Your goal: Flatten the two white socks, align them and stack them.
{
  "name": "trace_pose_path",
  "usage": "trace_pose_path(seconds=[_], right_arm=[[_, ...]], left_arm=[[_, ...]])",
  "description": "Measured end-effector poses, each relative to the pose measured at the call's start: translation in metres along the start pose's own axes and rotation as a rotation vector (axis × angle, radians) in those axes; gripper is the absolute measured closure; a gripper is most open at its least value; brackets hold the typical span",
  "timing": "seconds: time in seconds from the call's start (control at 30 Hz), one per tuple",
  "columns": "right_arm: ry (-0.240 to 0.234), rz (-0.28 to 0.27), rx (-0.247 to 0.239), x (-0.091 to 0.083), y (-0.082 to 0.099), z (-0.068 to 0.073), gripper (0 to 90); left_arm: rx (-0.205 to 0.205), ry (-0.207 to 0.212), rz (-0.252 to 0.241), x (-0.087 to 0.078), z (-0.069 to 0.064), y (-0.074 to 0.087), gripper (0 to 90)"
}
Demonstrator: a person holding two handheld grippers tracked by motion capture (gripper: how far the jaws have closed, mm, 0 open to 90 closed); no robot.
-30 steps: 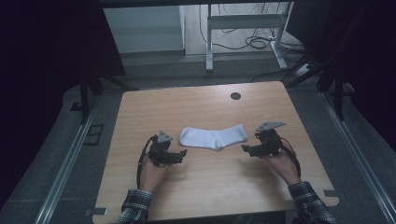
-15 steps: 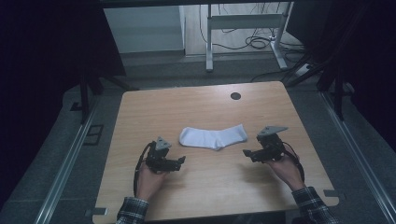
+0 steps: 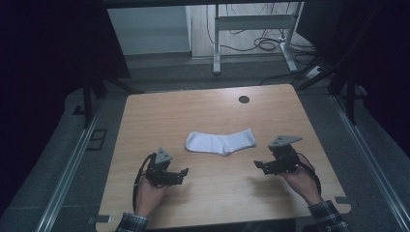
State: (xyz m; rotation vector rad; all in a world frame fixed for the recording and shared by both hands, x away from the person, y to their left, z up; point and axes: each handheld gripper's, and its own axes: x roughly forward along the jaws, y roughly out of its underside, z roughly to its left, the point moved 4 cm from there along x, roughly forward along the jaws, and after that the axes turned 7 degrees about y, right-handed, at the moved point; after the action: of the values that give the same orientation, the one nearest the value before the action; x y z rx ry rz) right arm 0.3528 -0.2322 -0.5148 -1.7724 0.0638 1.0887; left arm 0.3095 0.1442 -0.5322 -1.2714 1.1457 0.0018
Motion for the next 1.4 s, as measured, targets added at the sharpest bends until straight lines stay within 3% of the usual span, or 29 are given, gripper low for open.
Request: trace_pose_path(seconds=[0.43, 0.83, 1.4], right_arm=[[-0.011, 0.006, -0.030, -0.007, 0.014, 0.013, 11.2], [-0.038, 0.034, -0.033, 0.000, 0.033, 0.021, 10.3], [-0.066, 0.069, -0.063, 0.013, 0.048, 0.031, 9.0]], left_arm=[[0.001, 0.005, 0.002, -0.011, -0.009, 0.020, 12.7], [0.008, 0.010, 0.041, -0.007, -0.018, 0.040, 12.6], [0.051, 0.004, 0.096, 0.006, -0.029, 0.050, 12.1]])
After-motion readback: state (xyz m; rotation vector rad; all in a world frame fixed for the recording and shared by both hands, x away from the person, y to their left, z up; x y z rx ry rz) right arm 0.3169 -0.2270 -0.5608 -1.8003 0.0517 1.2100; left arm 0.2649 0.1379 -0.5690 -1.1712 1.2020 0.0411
